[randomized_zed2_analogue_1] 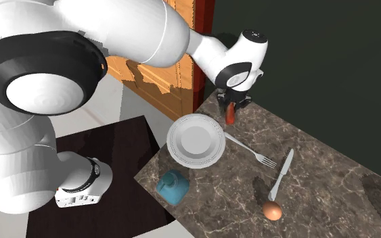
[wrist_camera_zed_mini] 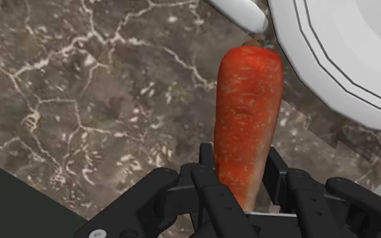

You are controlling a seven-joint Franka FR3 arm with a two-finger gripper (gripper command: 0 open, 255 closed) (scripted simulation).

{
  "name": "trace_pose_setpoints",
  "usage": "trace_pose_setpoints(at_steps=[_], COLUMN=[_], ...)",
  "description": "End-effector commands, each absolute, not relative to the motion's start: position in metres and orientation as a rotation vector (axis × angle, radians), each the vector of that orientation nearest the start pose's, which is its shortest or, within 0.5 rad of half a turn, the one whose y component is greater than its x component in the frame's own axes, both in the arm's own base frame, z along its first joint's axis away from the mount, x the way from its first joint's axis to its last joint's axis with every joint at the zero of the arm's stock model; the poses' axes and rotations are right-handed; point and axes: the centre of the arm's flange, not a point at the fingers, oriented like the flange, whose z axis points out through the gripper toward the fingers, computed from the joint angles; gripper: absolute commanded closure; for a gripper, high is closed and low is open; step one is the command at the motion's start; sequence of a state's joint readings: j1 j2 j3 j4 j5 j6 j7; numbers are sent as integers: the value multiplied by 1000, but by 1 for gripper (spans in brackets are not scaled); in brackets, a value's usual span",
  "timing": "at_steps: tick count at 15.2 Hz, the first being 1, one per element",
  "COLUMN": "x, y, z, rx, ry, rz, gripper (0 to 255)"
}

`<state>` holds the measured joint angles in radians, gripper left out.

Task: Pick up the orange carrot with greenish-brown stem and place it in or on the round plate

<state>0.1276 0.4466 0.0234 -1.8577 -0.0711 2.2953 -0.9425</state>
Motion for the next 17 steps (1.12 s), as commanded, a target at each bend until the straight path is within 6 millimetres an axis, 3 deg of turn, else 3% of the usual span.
trace_pose_setpoints(at_steps=[1,9,17], x=[632,631,533], y=[94,94,55], z=[289,331,331], rx=[-2676,-2676,-2676], ry=[-1713,-1713,-1713], rz=[39,39,39], gripper=[255,255,255])
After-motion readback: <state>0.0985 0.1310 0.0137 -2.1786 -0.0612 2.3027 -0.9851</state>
